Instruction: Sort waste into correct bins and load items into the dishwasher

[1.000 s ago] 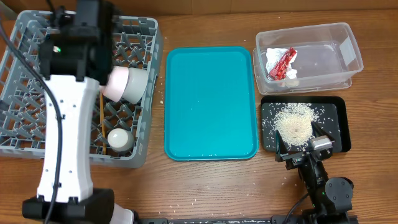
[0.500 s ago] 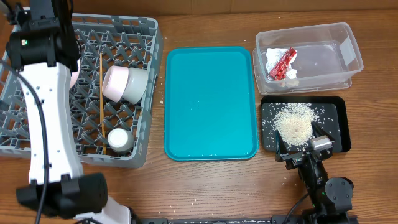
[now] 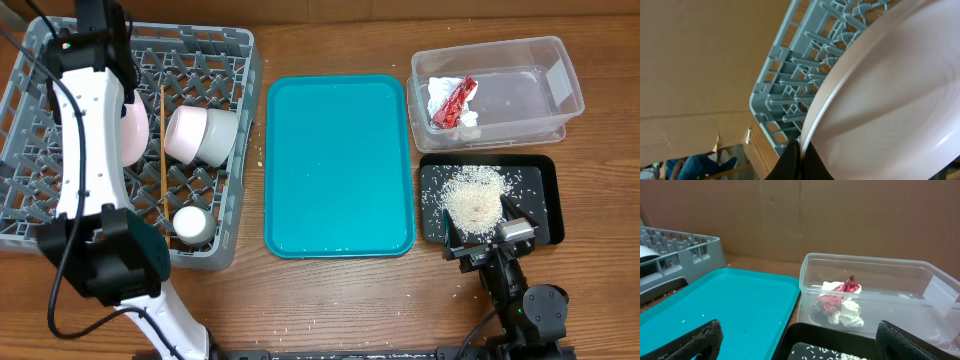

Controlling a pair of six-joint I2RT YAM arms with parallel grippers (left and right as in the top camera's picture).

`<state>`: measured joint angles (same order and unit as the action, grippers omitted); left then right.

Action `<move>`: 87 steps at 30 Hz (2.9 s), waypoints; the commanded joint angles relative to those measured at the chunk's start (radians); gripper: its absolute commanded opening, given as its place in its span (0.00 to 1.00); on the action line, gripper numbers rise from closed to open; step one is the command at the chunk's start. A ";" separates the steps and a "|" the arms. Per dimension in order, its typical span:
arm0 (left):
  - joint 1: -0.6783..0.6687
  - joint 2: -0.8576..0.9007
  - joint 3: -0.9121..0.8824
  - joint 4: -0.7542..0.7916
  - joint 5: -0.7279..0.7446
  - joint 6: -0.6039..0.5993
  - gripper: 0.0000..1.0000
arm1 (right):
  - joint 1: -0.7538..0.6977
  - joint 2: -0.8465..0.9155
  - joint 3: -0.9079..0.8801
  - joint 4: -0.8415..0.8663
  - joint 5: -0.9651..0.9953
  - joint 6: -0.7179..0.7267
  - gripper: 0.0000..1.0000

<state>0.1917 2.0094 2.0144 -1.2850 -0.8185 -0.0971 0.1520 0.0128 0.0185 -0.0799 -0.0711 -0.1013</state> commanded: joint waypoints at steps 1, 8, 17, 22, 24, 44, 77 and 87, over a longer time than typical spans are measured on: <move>-0.003 0.037 -0.002 0.004 0.000 0.004 0.04 | 0.006 -0.010 -0.011 0.004 0.002 -0.001 1.00; -0.038 0.023 -0.001 0.011 -0.019 0.005 0.13 | 0.006 -0.010 -0.011 0.004 0.002 -0.001 1.00; -0.042 -0.117 0.012 0.002 0.217 -0.001 1.00 | 0.006 -0.010 -0.011 0.004 0.002 -0.001 1.00; -0.071 -0.323 0.070 -0.055 0.459 -0.008 1.00 | 0.006 -0.010 -0.011 0.004 0.002 -0.001 1.00; -0.096 -0.421 0.076 -0.079 0.541 -0.008 1.00 | 0.006 -0.010 -0.011 0.004 0.002 -0.001 1.00; -0.206 -0.841 0.076 -0.296 0.870 0.001 1.00 | 0.006 -0.010 -0.011 0.004 0.002 -0.001 1.00; -0.245 -1.934 -1.690 1.038 0.995 0.090 1.00 | 0.006 -0.010 -0.011 0.004 0.002 -0.001 1.00; -0.243 -2.006 -1.988 1.364 0.995 0.090 1.00 | 0.006 -0.010 -0.011 0.004 0.002 -0.001 1.00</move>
<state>-0.0463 0.0158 0.0971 0.0174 0.1658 -0.0185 0.1520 0.0128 0.0185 -0.0795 -0.0719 -0.1013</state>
